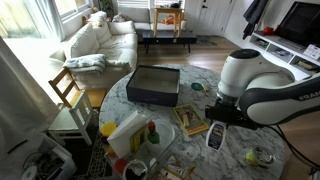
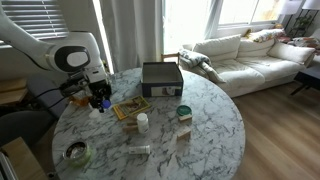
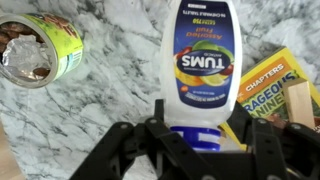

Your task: Slide the bottle with a blue lid to the right, pick up the bottle with a blue lid and place it the right way up on the table, pick up the bottle with a blue lid and put it in the clear storage container

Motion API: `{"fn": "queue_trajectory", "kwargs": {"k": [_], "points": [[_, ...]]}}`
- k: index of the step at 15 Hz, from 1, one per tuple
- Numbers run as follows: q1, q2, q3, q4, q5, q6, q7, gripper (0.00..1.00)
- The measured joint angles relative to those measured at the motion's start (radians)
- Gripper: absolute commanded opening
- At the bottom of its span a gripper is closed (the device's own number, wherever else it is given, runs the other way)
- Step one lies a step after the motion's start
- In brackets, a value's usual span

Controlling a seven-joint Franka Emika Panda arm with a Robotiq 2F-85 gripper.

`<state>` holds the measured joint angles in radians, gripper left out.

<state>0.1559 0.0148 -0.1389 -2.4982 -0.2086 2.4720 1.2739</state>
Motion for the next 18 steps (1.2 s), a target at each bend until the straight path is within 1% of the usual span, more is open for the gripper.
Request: {"fn": "queue_trajectory", "kwargs": {"k": [2,4,5,7,8,9,12,14,16,18], "points": [[-0.022,-0.014,0.037,-0.01,-0.022,0.008,0.0,0.39],[-0.041,-0.024,0.062,-0.032,-0.069,0.044,0.001,0.39],[-0.051,-0.026,0.071,-0.046,-0.094,0.069,0.001,0.64],[-0.07,-0.027,0.079,-0.073,-0.112,0.135,0.001,0.64],[-0.077,-0.026,0.08,-0.081,-0.116,0.149,0.001,0.64],[-0.08,-0.027,0.08,-0.083,-0.117,0.154,0.001,0.39],[-0.087,-0.025,0.089,-0.081,-0.117,0.155,-0.002,0.39],[-0.089,-0.021,0.104,-0.081,-0.133,0.161,-0.029,0.39],[-0.09,-0.019,0.117,-0.082,-0.215,0.173,-0.035,0.39],[-0.09,-0.02,0.125,-0.086,-0.334,0.2,-0.018,0.39]]}}
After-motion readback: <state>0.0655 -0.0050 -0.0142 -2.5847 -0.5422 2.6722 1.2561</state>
